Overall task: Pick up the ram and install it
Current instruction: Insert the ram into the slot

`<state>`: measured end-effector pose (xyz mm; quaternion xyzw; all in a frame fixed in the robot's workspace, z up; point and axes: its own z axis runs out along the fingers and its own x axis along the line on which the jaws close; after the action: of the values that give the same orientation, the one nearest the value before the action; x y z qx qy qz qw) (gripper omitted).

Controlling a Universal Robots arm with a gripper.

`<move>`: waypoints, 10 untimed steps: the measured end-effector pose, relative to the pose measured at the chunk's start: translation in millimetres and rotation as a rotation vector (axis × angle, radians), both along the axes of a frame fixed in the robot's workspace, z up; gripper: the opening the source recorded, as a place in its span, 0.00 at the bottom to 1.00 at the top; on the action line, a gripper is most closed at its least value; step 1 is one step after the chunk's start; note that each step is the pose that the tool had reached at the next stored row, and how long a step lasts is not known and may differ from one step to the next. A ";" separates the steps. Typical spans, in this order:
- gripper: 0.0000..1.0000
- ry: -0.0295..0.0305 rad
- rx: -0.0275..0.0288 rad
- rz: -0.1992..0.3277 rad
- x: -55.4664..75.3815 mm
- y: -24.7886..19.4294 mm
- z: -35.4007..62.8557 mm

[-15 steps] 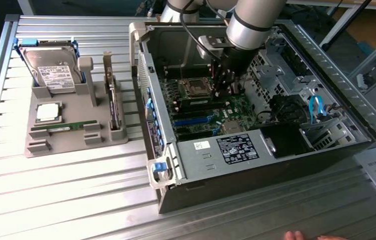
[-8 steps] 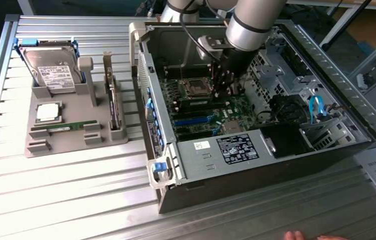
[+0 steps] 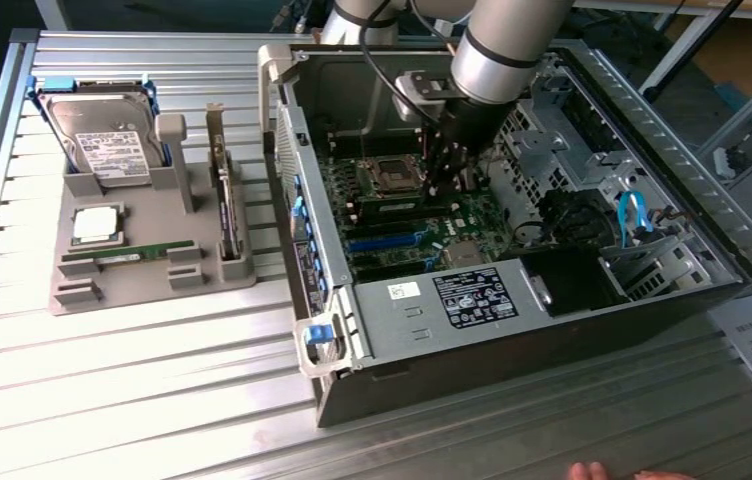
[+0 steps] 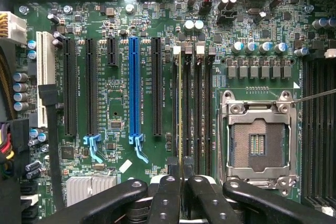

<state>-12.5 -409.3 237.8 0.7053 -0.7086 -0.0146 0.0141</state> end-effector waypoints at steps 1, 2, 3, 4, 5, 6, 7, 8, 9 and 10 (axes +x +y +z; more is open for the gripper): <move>0.12 0.0001 0.0000 0.000 0.0 0.0 -0.1; 0.12 0.0000 0.0000 0.000 0.0 0.0 -0.2; 0.12 -0.0001 0.0003 0.000 0.0 -0.3 -0.3; 0.12 -0.0001 0.0002 0.000 0.0 -0.4 -0.3; 0.12 0.0000 0.0000 0.000 0.0 -0.5 -0.2; 0.12 0.0000 -0.0001 0.000 0.0 -0.5 -0.2; 0.12 0.0000 0.0000 0.000 0.0 -0.5 -0.2; 0.12 0.0000 -0.0001 0.000 0.0 -0.5 -0.2; 0.12 0.0000 0.0000 0.000 0.0 -0.5 -0.2; 0.12 0.0000 -0.0001 0.000 0.0 -0.6 0.2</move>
<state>-12.5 -409.9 238.0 0.7053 -0.7087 -0.0146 0.0142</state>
